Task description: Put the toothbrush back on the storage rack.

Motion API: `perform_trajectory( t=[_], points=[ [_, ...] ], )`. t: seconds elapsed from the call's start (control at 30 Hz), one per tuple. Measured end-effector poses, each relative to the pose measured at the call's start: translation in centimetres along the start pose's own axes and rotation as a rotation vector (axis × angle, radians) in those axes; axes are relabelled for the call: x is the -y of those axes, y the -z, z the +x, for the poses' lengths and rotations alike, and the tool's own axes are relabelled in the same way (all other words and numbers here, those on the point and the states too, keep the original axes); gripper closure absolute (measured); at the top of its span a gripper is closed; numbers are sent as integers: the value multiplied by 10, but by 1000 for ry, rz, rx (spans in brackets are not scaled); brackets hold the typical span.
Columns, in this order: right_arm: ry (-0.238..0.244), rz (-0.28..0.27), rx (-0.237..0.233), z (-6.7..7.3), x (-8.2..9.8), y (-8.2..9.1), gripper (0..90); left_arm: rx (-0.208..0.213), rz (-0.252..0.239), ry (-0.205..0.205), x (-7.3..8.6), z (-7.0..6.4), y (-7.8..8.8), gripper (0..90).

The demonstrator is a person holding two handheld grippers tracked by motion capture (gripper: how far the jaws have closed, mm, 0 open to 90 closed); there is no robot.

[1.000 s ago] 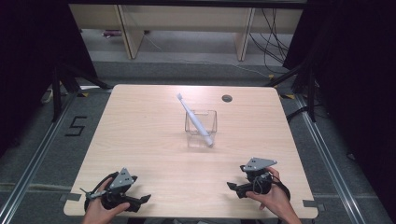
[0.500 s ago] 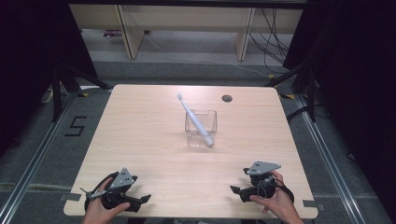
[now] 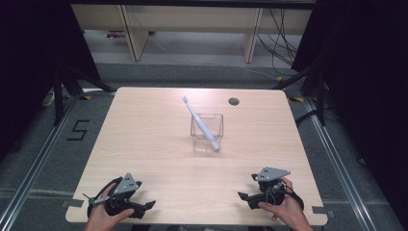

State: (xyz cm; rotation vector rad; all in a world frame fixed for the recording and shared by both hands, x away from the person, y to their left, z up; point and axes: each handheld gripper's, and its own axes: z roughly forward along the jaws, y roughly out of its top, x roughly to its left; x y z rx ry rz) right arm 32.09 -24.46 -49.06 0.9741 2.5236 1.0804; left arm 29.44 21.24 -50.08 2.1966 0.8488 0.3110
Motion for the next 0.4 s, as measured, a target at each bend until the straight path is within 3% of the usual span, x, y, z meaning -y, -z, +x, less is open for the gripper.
perform_trajectory(
  t=[0.23,0.4],
  points=[
    [-18,6,-7,2,0,0,165,-5,-8,14,0,-1,-1,149],
    [4,2,8,-1,1,-1,165,-1,-11,12,0,-1,-1,148]
  ],
)
